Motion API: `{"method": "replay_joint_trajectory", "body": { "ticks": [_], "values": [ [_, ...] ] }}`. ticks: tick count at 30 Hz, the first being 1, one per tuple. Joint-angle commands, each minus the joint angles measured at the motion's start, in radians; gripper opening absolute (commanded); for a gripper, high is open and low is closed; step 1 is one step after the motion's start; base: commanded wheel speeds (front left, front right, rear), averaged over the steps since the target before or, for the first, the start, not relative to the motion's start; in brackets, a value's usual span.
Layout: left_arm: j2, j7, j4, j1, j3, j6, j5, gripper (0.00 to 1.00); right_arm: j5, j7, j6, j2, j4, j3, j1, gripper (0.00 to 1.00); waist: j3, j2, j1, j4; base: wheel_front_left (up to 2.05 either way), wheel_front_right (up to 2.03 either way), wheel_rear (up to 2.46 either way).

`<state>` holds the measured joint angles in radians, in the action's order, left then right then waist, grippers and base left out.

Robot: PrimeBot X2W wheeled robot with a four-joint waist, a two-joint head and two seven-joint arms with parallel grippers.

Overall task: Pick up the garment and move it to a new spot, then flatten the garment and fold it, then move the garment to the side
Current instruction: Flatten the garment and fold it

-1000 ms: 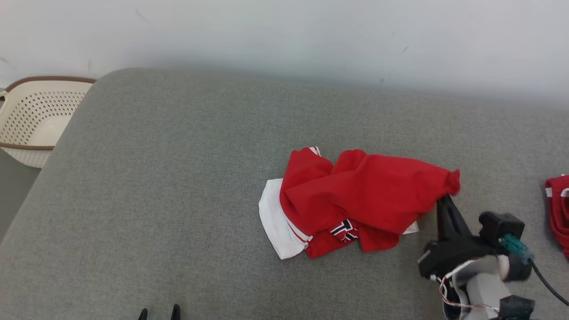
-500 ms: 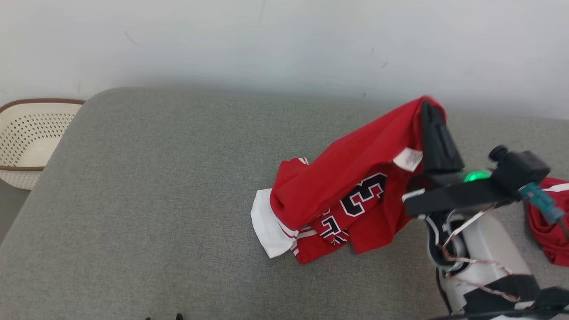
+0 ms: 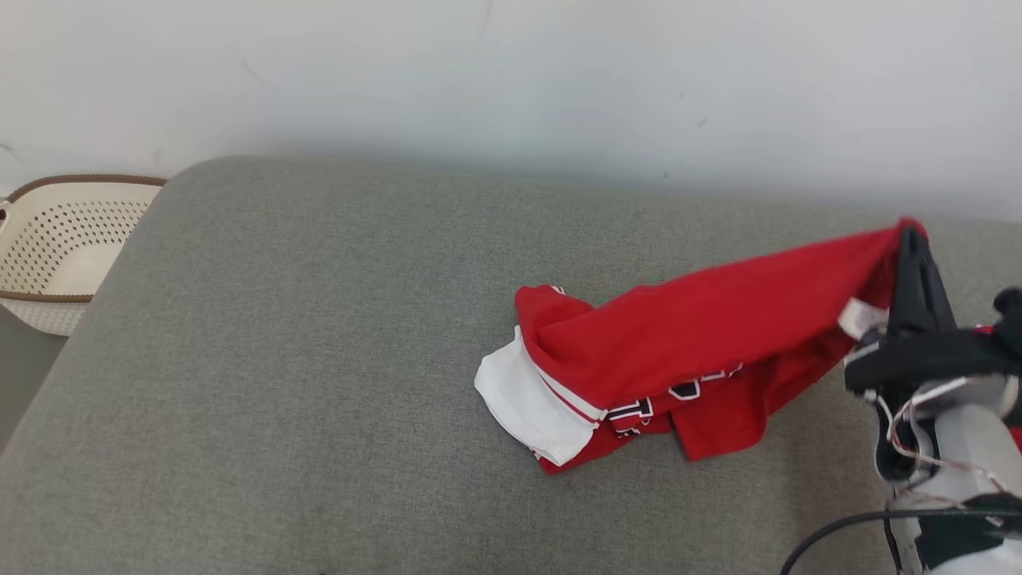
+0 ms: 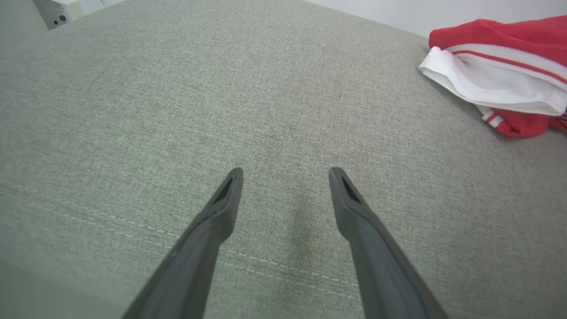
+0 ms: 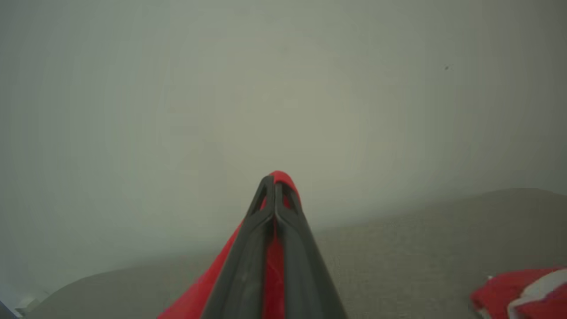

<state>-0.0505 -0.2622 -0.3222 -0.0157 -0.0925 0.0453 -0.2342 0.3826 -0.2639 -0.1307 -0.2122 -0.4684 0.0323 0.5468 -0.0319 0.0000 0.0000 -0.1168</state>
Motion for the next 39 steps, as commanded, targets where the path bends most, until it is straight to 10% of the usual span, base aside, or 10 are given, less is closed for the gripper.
{"method": "replay_joint_trajectory", "body": {
  "ticks": [1,4,7,21,39],
  "values": [
    [0.000,-0.003,0.001,-0.002,0.003,-0.001,0.000,1.00,-0.030,0.000,0.000,-0.009,-0.035,-0.010,-0.026,0.00,-0.004,0.0000,0.0000,0.004,0.00,0.00,0.00],
    [0.000,-0.003,0.001,0.003,0.003,0.000,-0.001,1.00,-0.052,0.000,0.000,-0.013,-0.086,-0.033,-0.042,0.15,-0.006,0.0000,0.0000,0.009,0.00,0.00,0.00],
    [0.000,-0.003,-0.001,0.009,0.003,-0.003,-0.001,1.00,-0.076,0.000,0.000,-0.011,-0.173,-0.070,-0.056,1.00,-0.008,0.0000,0.0000,0.017,0.00,0.00,0.00],
    [0.000,-0.003,0.013,0.004,0.007,0.000,0.006,1.00,-0.186,0.000,0.000,0.019,-0.107,-0.077,-0.176,1.00,-0.006,0.0000,0.0000,0.046,0.00,0.00,0.00],
    [0.000,-0.003,0.004,-0.010,-0.005,-0.003,-0.001,1.00,-0.147,0.000,0.000,-0.045,-0.009,0.567,-0.195,1.00,-0.007,0.0000,0.0000,-0.039,0.00,0.00,0.00]
  ]
}}
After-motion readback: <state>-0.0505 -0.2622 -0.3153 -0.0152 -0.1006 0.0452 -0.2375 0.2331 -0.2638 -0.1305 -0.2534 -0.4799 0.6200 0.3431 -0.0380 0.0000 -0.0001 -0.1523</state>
